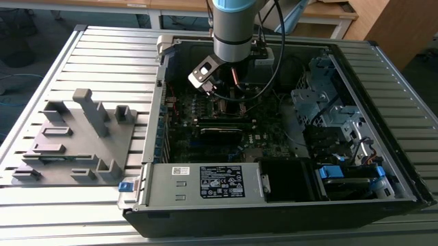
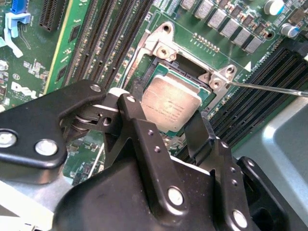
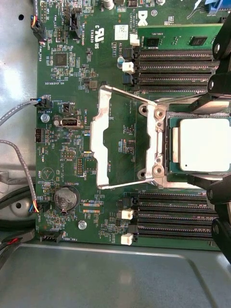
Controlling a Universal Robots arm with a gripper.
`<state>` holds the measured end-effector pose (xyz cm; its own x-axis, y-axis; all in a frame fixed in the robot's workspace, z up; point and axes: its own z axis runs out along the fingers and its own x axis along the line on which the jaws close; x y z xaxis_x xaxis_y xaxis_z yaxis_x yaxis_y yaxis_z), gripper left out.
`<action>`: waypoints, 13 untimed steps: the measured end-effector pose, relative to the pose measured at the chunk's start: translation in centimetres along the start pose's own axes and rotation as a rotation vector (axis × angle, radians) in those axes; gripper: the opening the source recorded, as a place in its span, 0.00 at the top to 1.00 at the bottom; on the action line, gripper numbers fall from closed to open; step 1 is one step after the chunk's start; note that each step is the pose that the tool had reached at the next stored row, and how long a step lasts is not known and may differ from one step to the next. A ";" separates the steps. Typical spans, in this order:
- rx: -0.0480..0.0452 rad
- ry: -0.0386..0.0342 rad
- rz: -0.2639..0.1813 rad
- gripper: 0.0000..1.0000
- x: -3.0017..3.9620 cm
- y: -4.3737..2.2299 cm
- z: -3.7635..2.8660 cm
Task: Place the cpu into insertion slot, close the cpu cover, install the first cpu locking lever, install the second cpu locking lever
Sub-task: 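Place the cpu into insertion slot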
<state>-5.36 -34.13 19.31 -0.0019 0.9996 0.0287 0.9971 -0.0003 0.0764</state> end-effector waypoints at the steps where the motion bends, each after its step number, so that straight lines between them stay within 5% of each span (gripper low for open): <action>1: -0.0001 -0.0014 0.000 0.39 0.00 0.00 -0.01; 5: -0.0002 -0.0246 -0.002 0.39 0.01 0.00 0.00; 13: 0.0001 -0.0265 -0.002 0.39 0.00 0.01 -0.11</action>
<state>-5.36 -34.13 19.42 -0.0018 1.0000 0.0022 0.9971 0.0017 0.0763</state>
